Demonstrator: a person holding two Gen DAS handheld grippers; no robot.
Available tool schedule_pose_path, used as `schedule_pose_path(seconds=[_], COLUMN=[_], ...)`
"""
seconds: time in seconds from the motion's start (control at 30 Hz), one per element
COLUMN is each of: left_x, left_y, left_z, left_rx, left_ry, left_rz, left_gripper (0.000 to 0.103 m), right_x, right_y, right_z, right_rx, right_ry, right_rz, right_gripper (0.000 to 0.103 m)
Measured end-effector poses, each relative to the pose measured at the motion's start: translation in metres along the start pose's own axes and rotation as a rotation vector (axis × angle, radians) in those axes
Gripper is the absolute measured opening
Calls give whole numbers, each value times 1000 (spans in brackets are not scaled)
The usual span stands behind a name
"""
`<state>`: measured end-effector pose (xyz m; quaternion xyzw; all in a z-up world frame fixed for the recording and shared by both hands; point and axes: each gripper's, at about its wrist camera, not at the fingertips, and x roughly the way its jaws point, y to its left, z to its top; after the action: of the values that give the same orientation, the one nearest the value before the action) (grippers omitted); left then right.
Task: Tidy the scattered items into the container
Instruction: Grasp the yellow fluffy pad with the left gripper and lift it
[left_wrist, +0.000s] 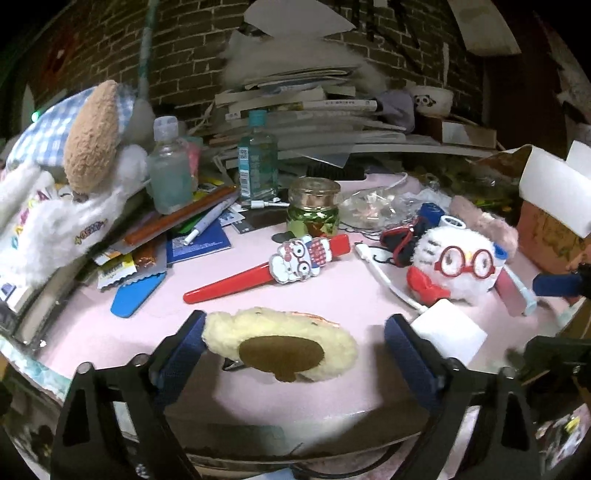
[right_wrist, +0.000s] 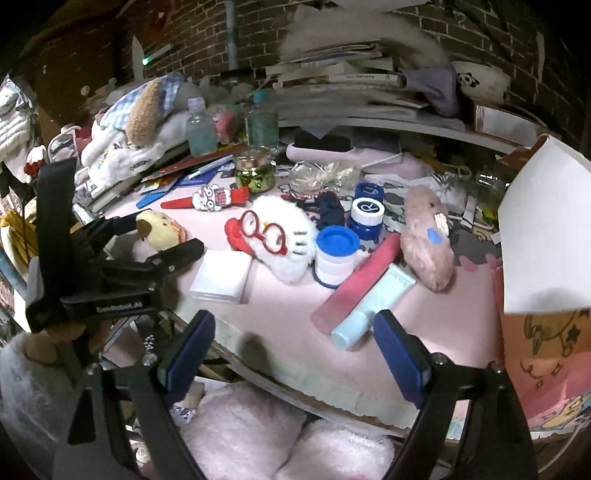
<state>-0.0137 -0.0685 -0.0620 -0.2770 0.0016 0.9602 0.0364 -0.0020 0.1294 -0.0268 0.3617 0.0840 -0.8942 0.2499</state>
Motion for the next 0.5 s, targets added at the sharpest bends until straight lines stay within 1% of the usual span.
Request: schedule_pose_path(seconds=[0.03,0.07,0.1,0.2,0.33,0.5], left_x=[-1,-1,-1,-1,-2,-2], left_y=[1,3,4,5,3,2], left_z=[1,1,2,3,3,4], left_rx=[-2,-7,-9,-6,0,0], left_ry=[-1,0,3,8,12,15], left_rz=[3,5,8,9,6,15], left_gripper=[73,62,60,58,51,48], right_x=[0,0,0,1,2,2], right_y=[0,0,-1,-2,-5,-7], right_z=[0,-1,-1,-2,-3,-4], right_rx=[1,3,6,14,26,36], right_ry=[0,0,-1,1,2,-5], right_rz=[0,0,1,3,7,4], right_gripper=[86,86,86,86,86,86])
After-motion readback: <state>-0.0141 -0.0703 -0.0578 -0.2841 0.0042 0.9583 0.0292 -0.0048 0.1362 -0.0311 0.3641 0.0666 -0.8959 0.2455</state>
